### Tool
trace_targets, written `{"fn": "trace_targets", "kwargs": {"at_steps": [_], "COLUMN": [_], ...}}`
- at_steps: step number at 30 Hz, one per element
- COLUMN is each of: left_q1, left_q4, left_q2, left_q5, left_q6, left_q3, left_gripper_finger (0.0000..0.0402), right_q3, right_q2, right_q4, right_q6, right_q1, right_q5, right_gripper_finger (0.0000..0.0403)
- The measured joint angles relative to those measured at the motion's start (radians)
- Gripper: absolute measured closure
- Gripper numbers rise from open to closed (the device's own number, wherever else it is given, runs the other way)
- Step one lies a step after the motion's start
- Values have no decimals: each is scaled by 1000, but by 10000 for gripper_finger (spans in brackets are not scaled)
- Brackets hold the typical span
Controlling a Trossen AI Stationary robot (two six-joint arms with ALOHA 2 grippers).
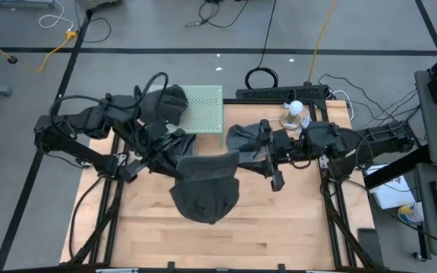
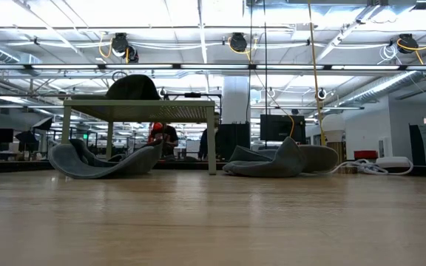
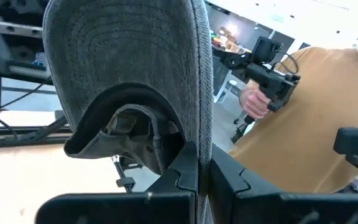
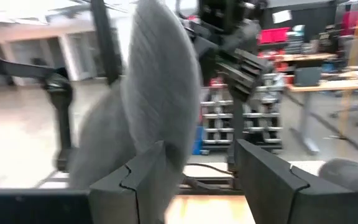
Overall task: Pick & Place hat
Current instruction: Stack the black cap on the black cap on the shelf
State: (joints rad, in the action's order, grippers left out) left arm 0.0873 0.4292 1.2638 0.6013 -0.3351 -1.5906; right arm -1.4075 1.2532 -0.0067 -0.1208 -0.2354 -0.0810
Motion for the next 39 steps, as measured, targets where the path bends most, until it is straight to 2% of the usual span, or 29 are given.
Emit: {"fn": "trace_targets", "kwargs": {"at_steps": [7, 11, 16, 20, 22, 28, 35, 39], "left_q1": [-3, -2, -2, -3, -4, -5, -13, -41], "left_q4": [-13, -19, -20, -11, -9, -5, -1, 0], "left_q2": [29, 28, 17, 19, 23, 25, 19, 18], "left_q5": [-54, -72, -106, -109, -110, -133, -103, -90], "left_q6": [27, 27, 34, 22, 19, -8, -101, -161], "left_q3": [0, 0, 0, 0, 0, 0, 0, 0], "left_gripper_finger": [392, 392, 392, 391, 381, 326, 289, 271], "right_q3": [0, 0, 0, 0, 0, 0, 0, 0], "right_q2": [-1, -3, -5, -5, -5, -20, -81, -98], "right_q4": [48, 51, 53, 65, 70, 66, -35, -108], "right_q6": [-96, -173, -182, -176, -175, -217, -350, -443], "right_q1": [65, 89, 94, 93, 93, 99, 105, 120], "right_q5": [286, 375, 396, 406, 416, 444, 486, 565], "right_gripper_finger": [223, 250, 306, 370, 391, 396, 397, 397]}}
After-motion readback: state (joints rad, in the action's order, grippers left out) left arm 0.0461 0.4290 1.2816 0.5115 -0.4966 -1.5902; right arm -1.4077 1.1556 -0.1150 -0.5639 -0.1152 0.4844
